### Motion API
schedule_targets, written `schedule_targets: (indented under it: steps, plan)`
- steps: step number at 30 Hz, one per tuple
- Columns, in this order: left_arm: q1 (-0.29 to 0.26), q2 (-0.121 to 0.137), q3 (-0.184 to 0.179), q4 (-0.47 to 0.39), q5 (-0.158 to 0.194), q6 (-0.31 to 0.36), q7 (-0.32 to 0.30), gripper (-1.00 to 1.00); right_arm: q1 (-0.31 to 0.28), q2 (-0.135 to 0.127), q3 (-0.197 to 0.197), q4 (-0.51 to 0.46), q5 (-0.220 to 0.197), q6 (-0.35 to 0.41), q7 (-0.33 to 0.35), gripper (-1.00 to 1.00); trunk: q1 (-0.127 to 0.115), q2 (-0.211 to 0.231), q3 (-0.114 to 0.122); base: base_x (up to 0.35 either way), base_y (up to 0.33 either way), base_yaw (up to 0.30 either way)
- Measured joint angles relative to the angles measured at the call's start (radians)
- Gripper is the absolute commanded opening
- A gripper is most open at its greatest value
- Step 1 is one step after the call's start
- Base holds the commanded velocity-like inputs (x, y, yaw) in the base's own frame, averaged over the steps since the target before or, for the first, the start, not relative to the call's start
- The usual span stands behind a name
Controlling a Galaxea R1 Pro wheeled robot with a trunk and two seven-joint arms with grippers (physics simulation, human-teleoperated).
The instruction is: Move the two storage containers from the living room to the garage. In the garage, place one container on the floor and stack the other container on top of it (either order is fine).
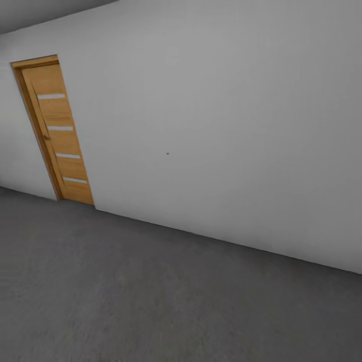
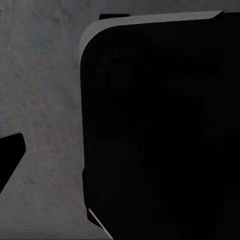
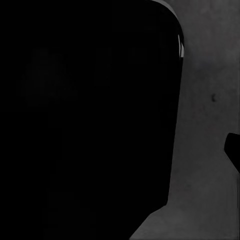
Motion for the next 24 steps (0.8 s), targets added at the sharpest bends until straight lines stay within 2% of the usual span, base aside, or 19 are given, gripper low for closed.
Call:
schedule_targets:
  steps: [24]
  plan:
    - [0.000,0.000,0.000,0.000,0.000,0.000,0.000,1.00,0.000,0.000,0.001,0.000,0.000,-0.004,0.000,1.00,0.000,0.000,0.000,0.000,0.000,0.282]
